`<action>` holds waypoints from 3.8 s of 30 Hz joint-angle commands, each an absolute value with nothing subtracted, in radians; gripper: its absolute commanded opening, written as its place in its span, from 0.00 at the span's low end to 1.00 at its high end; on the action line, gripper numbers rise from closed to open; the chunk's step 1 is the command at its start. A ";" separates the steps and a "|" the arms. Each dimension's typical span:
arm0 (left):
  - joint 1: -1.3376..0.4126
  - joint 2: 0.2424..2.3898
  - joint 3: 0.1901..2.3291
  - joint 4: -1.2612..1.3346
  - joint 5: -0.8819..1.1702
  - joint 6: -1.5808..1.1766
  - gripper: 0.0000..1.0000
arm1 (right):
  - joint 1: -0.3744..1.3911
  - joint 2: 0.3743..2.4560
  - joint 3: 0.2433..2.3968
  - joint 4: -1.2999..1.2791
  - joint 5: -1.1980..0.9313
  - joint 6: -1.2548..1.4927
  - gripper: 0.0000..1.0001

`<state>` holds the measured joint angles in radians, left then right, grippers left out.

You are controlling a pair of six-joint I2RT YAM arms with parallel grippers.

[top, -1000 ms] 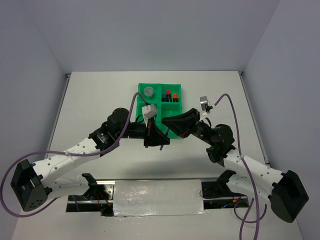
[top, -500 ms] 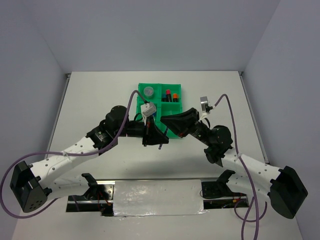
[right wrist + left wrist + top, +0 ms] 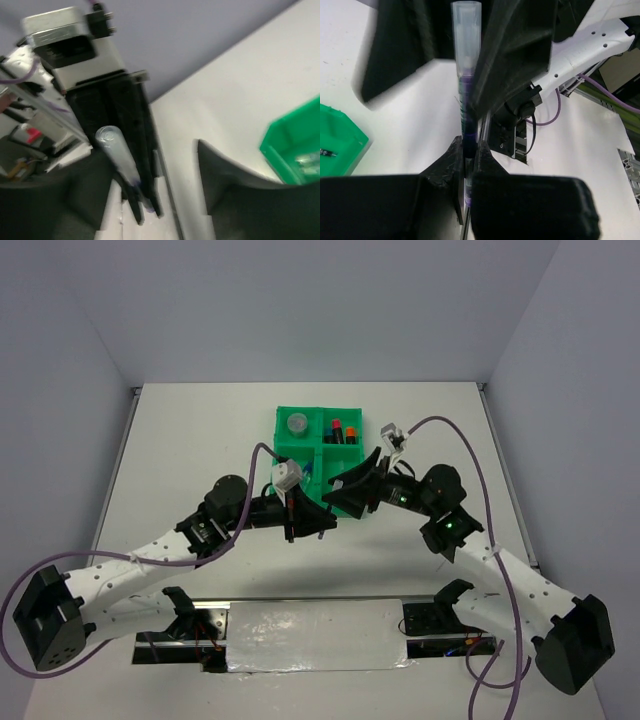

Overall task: Sort the stationery into containers
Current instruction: Close the pen cap on the pen, then place the pen in the storage box, then reset both arms

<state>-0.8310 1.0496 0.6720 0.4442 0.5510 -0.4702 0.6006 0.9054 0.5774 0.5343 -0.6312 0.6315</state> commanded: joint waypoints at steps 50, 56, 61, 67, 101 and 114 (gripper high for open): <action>-0.736 1.939 1.233 0.255 -0.109 -0.661 0.49 | 0.348 0.538 0.759 -0.204 -0.416 0.388 0.85; -0.736 1.872 1.203 0.296 -0.054 -0.687 0.52 | 0.348 0.549 0.761 -0.198 -0.423 0.384 0.85; -0.739 1.790 1.204 0.296 -0.008 -0.707 0.56 | 0.348 0.560 0.759 -0.193 -0.433 0.384 0.85; -0.742 1.623 1.236 0.123 -0.119 -0.631 0.75 | 0.350 0.552 0.816 -0.262 -0.382 0.348 0.87; -0.600 0.387 1.043 -0.948 -0.730 -0.601 0.99 | 0.650 0.219 0.960 -0.841 0.502 0.304 1.00; -0.600 0.410 1.026 -0.923 -0.718 -0.595 0.99 | 0.650 0.235 0.959 -0.838 0.500 0.301 1.00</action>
<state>-0.5999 0.4042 1.0267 -0.9585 -0.7162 -0.6060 0.6437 0.2096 0.9482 -0.8478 0.4828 0.3058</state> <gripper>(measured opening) 0.993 0.996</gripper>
